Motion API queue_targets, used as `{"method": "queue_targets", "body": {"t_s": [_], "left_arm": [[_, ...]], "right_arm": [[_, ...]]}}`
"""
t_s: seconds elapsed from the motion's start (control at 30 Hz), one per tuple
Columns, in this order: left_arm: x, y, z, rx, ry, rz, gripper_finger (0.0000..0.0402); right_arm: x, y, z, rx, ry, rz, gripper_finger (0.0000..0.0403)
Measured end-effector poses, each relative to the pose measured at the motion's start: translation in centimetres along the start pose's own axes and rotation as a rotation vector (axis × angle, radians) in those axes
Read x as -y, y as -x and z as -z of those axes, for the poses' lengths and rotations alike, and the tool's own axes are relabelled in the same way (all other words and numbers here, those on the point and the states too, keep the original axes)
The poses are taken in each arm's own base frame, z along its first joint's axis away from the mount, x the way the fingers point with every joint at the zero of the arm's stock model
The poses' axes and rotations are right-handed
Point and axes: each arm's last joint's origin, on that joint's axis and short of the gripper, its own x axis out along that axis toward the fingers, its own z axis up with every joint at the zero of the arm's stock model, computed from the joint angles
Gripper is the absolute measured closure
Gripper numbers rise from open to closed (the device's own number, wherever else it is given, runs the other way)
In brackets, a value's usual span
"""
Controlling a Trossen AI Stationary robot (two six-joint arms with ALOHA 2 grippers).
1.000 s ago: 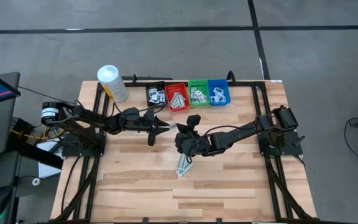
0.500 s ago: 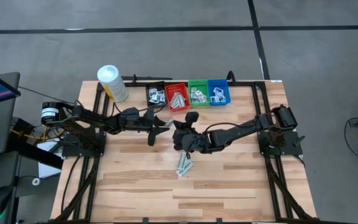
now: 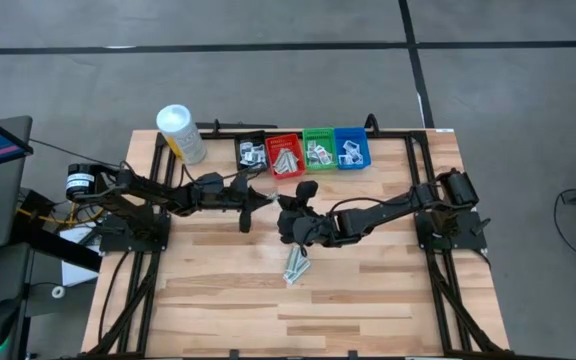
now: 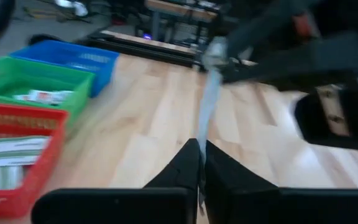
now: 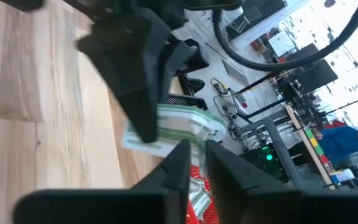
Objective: Pick & Place First Aid Supplies
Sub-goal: Put the green bandage pack into the red bin
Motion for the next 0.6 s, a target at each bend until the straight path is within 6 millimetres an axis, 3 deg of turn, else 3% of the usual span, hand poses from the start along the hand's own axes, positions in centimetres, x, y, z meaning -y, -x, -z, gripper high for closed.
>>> {"method": "queue_targets", "body": {"t_s": [0.37, 0.6], "left_arm": [[-2.3, -0.5, -2.0, 0.071, -0.045, -0.169, 0.0396], [-4.8, -1.1, -3.4, 0.087, -0.058, -0.285, 0.0396]], "right_arm": [[-0.6, 0.5, 0.9, -0.078, 0.024, 0.008, 0.0229], [-0.9, 0.5, 2.7, -0.199, -0.035, -0.014, 0.0229]]}}
